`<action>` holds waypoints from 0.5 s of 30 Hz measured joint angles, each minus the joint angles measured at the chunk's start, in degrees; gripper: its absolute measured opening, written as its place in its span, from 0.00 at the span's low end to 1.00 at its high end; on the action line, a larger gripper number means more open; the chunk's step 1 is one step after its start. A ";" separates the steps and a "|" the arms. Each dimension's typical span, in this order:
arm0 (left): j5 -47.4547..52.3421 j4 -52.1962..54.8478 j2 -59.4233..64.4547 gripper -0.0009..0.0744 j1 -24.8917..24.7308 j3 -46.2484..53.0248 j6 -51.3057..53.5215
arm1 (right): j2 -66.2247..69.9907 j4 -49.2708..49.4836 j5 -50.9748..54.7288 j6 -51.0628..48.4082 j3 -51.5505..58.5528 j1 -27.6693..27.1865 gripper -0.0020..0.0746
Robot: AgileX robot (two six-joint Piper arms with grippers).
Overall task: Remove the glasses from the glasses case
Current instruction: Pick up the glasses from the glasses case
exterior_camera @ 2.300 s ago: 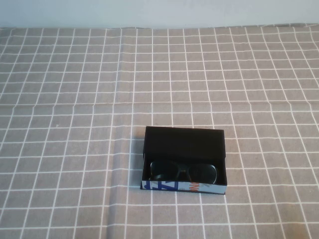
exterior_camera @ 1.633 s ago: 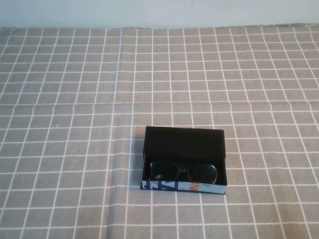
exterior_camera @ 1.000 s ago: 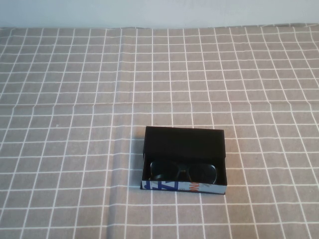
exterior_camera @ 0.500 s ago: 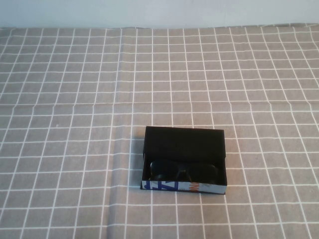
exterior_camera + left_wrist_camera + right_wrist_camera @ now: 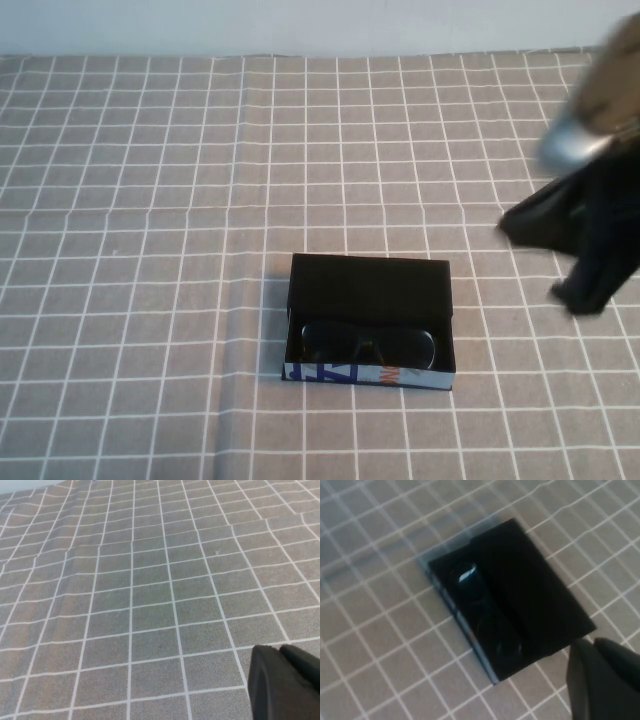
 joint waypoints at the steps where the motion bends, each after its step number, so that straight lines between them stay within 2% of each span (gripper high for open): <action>1: 0.00 0.00 0.00 0.01 0.00 0.00 0.00 | 1.51 -1.46 1.63 -0.93 -1.16 1.68 0.00; 5: 0.00 0.00 0.00 0.01 0.00 0.00 0.00 | 8.82 -4.42 7.92 -4.41 -5.99 7.86 0.00; 10: 0.00 0.00 0.00 0.01 0.00 0.00 0.00 | 18.40 -5.27 9.13 -4.79 -11.85 10.12 0.03; 13: 0.00 0.00 0.00 0.01 0.00 0.00 0.00 | 24.09 -7.62 9.52 -5.19 -14.96 11.30 0.12; 15: 0.00 0.00 0.00 0.01 0.00 0.00 0.00 | 27.90 -10.51 9.96 -5.42 -16.55 12.51 0.24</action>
